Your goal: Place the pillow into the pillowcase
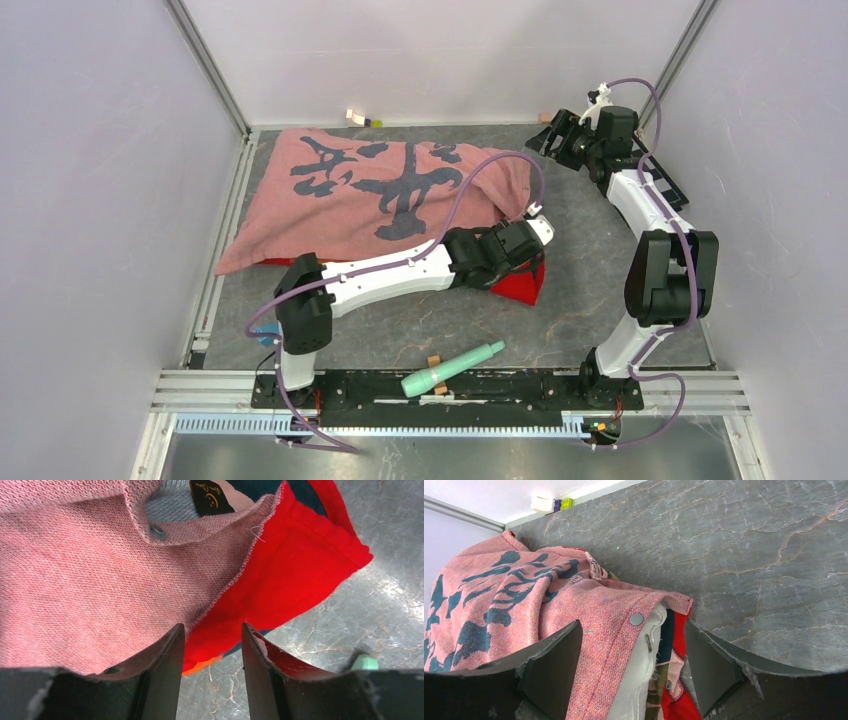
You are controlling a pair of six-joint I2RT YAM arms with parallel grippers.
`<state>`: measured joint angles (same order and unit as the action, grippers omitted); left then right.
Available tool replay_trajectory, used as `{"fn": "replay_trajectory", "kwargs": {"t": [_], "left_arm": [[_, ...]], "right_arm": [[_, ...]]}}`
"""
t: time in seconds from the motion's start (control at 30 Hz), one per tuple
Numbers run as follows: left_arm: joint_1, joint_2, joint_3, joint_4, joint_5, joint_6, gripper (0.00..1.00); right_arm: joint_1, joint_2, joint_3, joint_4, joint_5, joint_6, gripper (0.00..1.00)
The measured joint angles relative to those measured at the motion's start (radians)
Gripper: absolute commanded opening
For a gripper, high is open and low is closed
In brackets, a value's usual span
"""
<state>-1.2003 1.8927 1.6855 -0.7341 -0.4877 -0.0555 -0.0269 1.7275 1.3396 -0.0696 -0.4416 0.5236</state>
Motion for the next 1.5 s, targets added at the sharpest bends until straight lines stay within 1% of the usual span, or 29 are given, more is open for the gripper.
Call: {"fn": "replay_trajectory", "kwargs": {"t": [0.27,0.4,0.5,0.63,0.77,0.8,0.9,0.97,1.0,1.17,1.37,1.5], "left_arm": [[0.0,0.007,0.023,-0.002,-0.026,0.055,0.54],[0.0,0.017,0.045,-0.012,-0.01,0.08,0.58],[0.0,0.031,0.05,-0.019,0.001,0.081,0.58],[0.001,0.05,0.05,-0.025,0.009,0.08,0.54],[0.002,0.055,0.041,-0.018,0.007,0.081,0.46],[0.003,0.055,0.037,-0.015,0.006,0.081,0.42],[0.007,0.055,0.017,0.0,-0.005,0.082,0.24],[0.009,0.055,0.005,0.007,-0.01,0.082,0.06],[0.01,0.055,0.0,0.008,-0.01,0.082,0.03],[0.01,0.03,-0.029,0.012,-0.008,0.068,0.03],[0.01,-0.124,-0.13,0.005,-0.001,-0.009,0.03],[0.01,-0.195,-0.173,0.007,0.002,-0.066,0.02]], "right_arm": [[0.0,0.0,0.0,0.0,-0.002,0.0,0.8],[0.0,0.0,0.0,0.0,-0.002,0.0,0.8],[0.0,0.0,0.0,0.0,-0.002,0.0,0.8],[0.0,0.0,0.0,0.0,-0.002,0.0,0.8],[0.0,0.0,0.0,0.0,-0.002,0.0,0.8],[0.0,0.0,0.0,0.0,-0.003,0.0,0.8],[0.0,0.0,0.0,0.0,-0.003,0.0,0.8],[0.0,0.0,0.0,0.0,-0.003,0.0,0.81],[0.0,0.0,0.0,-0.001,-0.003,0.0,0.81],[0.0,0.002,0.0,0.0,-0.003,-0.005,0.82],[-0.002,0.02,0.0,0.01,-0.028,0.0,0.83],[-0.002,0.04,-0.006,0.068,-0.073,0.042,0.82]]}}
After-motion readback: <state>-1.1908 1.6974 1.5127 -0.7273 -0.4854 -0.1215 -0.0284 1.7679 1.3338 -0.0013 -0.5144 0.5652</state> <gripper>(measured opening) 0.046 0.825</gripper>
